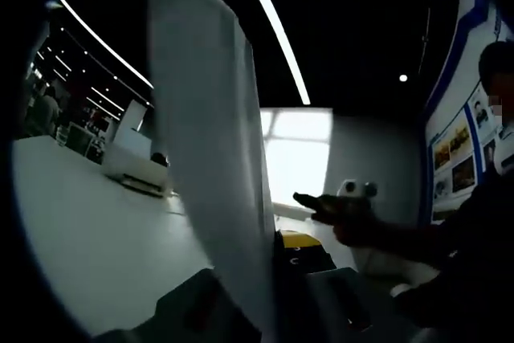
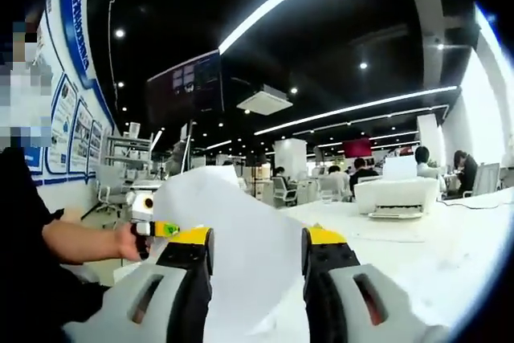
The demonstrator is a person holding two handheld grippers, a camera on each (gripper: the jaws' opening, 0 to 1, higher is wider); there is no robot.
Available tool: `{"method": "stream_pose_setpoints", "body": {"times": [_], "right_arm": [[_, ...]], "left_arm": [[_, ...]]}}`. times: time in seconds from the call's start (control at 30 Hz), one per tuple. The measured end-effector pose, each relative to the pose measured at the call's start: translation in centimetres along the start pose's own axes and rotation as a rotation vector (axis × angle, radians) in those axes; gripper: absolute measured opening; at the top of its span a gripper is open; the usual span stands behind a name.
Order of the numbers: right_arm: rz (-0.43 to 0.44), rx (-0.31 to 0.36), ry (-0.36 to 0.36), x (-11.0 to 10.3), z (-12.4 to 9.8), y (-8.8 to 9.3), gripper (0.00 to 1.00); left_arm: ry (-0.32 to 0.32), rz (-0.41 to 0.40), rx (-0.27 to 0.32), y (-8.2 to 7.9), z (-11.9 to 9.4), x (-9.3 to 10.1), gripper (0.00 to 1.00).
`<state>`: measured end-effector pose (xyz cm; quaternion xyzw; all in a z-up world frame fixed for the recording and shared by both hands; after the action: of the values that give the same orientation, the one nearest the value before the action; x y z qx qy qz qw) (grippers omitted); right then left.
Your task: Organize the stack of printing papers by aligning and flattening the scattered papers on the table
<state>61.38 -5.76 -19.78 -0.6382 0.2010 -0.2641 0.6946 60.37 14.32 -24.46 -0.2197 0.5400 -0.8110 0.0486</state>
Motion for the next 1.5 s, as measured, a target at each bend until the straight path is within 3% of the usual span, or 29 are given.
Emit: {"method": "stream_pose_setpoints", "body": {"times": [0.2,0.5,0.7,0.77,0.97,1.2,1.5], "right_arm": [[0.015,-0.083,-0.002,1.6,0.8,2.2,0.49],[0.142,-0.058,-0.049,2.5,1.5,2.9,0.51],[0.181,-0.073,-0.1,1.8,2.0,4.0,0.34],[0.191,-0.074,-0.118,1.5,2.0,4.3,0.24],[0.238,0.015,-0.17,1.1,1.3,2.7,0.01],[0.225,0.047,-0.168,1.3,1.5,1.6,0.0],[0.173,0.043,-0.166,1.2,2.4,0.7,0.0]], "left_arm": [[0.027,0.012,0.012,-0.2,0.0,0.6,0.05],[0.084,0.028,0.03,-0.5,0.0,1.8,0.05],[0.091,0.021,0.032,-0.5,0.1,1.9,0.05],[0.089,0.019,0.031,-0.5,0.1,1.8,0.05],[0.066,0.012,0.013,-0.1,0.3,1.4,0.05],[0.029,-0.044,-0.021,0.6,0.4,0.3,0.06],[0.007,-0.102,-0.036,0.9,0.6,-0.1,0.07]]}}
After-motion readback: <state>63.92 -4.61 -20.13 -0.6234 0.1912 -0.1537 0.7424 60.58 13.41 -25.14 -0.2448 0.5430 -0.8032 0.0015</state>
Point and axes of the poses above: the point that each gripper's makers call its tool centre point, and the gripper's own axes: z roughly forward along the fingers, x roughly to its right, y roughly out of its underside, the point moved 2 cm from there along -z, roughly backward along the fingers, and after that the axes turned 4 degrees about -z, right-handed, at the moved point
